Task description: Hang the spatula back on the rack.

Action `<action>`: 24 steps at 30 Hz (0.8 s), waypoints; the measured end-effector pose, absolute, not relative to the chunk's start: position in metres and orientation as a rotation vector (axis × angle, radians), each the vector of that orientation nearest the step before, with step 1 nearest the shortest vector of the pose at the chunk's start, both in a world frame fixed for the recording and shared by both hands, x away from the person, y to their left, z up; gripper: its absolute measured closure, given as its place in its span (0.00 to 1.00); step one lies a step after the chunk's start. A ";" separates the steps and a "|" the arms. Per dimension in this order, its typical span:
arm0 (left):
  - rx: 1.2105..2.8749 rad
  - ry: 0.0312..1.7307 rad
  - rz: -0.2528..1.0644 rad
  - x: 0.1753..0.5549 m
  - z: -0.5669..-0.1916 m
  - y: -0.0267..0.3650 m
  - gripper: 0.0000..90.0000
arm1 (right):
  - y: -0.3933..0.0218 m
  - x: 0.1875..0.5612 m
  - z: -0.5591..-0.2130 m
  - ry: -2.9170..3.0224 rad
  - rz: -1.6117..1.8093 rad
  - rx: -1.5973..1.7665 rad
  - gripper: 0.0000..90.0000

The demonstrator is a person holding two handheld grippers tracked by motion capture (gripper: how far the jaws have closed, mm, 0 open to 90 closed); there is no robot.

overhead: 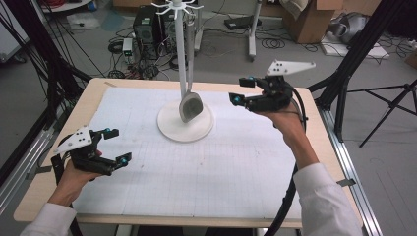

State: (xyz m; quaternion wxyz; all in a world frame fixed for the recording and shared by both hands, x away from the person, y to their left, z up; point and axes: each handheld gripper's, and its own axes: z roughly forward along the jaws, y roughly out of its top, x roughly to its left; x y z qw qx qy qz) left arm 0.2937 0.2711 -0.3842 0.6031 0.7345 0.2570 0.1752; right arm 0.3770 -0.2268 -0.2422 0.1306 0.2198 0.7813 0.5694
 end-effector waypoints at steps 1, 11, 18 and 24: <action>1.701 0.596 0.408 0.294 -0.384 0.271 0.02 | -0.230 0.375 -0.246 2.269 1.652 0.641 0.28; 1.695 0.599 0.403 0.293 -0.386 0.272 0.02 | -0.258 0.351 -0.293 2.240 1.638 0.700 0.14; 1.691 0.599 0.411 0.292 -0.385 0.271 0.02 | -0.266 0.326 -0.317 2.209 1.632 0.644 0.00; 1.685 0.617 0.425 0.288 -0.390 0.271 0.02 | -0.280 0.305 -0.347 2.156 1.628 0.669 0.00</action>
